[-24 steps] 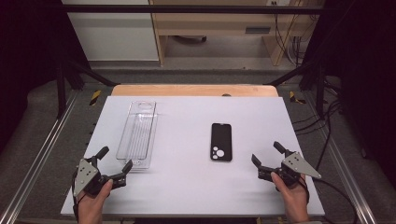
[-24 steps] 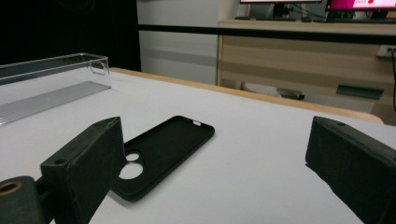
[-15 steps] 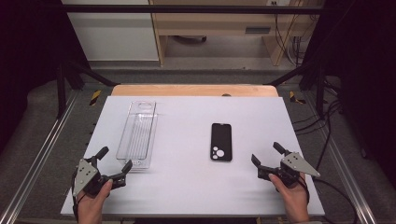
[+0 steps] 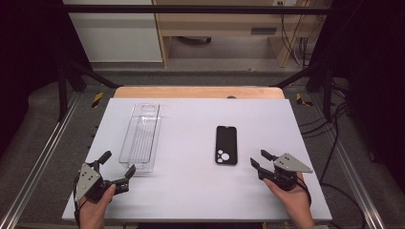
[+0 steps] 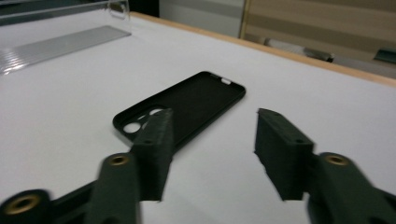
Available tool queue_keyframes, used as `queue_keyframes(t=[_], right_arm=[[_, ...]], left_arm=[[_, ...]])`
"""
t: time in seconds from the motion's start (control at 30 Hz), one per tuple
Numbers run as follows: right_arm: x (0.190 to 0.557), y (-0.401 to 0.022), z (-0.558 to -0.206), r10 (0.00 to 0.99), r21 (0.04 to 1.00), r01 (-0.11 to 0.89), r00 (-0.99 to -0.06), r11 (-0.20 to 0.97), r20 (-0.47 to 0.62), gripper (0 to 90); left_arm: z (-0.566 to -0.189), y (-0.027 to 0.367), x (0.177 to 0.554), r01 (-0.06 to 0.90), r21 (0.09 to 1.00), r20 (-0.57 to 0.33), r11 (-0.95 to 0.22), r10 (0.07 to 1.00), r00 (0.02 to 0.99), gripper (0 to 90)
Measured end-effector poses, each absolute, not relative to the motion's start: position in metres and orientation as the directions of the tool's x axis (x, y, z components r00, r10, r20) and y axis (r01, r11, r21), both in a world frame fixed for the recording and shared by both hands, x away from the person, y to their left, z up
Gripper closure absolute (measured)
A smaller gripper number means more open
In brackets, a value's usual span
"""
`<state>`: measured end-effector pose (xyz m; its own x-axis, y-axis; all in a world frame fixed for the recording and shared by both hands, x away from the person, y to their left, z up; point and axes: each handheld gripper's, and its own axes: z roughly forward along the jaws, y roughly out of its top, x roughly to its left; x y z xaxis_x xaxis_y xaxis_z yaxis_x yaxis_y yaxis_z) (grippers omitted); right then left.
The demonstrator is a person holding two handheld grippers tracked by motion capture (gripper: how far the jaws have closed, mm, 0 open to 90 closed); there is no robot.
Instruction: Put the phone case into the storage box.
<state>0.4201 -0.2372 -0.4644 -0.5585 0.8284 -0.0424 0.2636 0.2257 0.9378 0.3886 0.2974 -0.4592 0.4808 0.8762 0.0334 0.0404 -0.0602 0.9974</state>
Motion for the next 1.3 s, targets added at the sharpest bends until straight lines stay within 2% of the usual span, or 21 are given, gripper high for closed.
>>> queue_keyframes(t=[0.37, 0.8, 1.3], right_arm=[[0.439, -0.204, -0.455, 0.735, 0.862, 0.293, -0.666, 0.413, -0.127, 89.1], [0.472, -0.174, -0.445, 0.688, 0.796, 0.347, -0.716, 0.496, -0.116, 90.0], [0.486, -0.147, -0.45, 0.624, 0.729, 0.383, -0.778, 0.567, -0.076, 90.0]], left_arm=[[-0.459, 0.298, 0.389, 0.045, 0.997, 0.03, -0.06, 0.874, 0.484, 1.7], [-0.459, 0.298, 0.387, 0.044, 0.996, 0.045, -0.075, 0.879, 0.474, 1.7], [-0.459, 0.3, 0.387, 0.038, 0.995, 0.069, -0.095, 0.9, 0.43, 2.6]])
